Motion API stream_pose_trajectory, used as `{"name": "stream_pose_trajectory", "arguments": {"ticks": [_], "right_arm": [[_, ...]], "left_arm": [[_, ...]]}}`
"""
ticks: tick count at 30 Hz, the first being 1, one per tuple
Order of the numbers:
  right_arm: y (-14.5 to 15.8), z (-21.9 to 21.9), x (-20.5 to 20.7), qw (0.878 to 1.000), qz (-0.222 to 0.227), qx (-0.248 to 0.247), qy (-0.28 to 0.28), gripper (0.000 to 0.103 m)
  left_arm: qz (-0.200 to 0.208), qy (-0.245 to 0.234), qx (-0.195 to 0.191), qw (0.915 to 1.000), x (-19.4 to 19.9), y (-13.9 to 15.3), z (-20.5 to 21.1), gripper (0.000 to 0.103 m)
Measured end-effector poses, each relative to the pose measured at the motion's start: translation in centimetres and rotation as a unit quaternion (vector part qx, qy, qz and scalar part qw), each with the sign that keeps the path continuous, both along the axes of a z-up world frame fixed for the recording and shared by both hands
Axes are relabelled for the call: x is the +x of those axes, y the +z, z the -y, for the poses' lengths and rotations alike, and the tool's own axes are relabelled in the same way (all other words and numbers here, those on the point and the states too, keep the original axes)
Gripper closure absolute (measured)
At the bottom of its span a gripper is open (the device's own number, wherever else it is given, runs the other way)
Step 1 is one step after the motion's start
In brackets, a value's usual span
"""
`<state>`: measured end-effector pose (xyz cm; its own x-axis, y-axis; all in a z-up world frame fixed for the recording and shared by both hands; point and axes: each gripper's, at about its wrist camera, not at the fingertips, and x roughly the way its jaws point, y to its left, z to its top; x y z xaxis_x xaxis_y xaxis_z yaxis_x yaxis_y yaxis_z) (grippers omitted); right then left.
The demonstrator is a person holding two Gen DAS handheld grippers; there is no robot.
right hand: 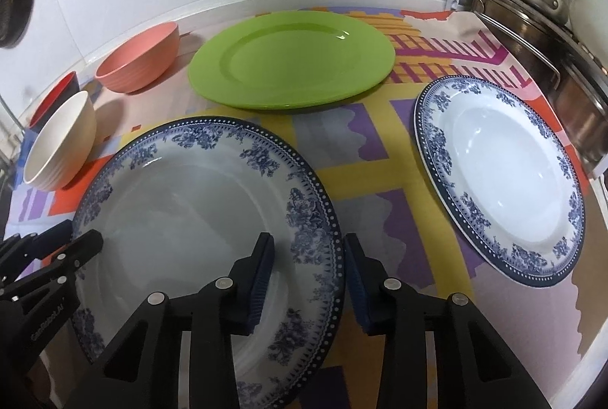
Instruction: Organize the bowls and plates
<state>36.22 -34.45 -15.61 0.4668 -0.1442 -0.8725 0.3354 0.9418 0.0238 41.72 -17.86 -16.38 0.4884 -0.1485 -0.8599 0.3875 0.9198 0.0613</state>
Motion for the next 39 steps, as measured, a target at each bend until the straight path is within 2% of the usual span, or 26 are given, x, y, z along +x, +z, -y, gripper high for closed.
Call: {"name": "stream_pose_trajectory", "arguments": {"ticks": [7,16,27,39], "right_arm": [[0.9,-0.9,-0.2,0.999,0.006,-0.029,0.015,0.065],[2.5,-2.7,-0.9,0.999,0.006,-0.025,0.021,0.066],[3.6,-7.6,-2.4,0.999,0.007,-0.011,0.044,0.066],[3.7,-15.2,-2.6,0.996,0.010,-0.001,0.092,0.066]], "left_arm": [[-0.004,0.006,-0.006,1.0000,-0.6,0.5,-1.0,0.065],[0.011,0.022,-0.009,0.9996,-2.3,2.3,-3.9,0.065],[0.026,0.056,-0.008,0.9981,-5.1,3.5,-10.1,0.066],[0.030,0.112,0.002,0.9933,-6.8,3.5,-18.0,0.066]]}}
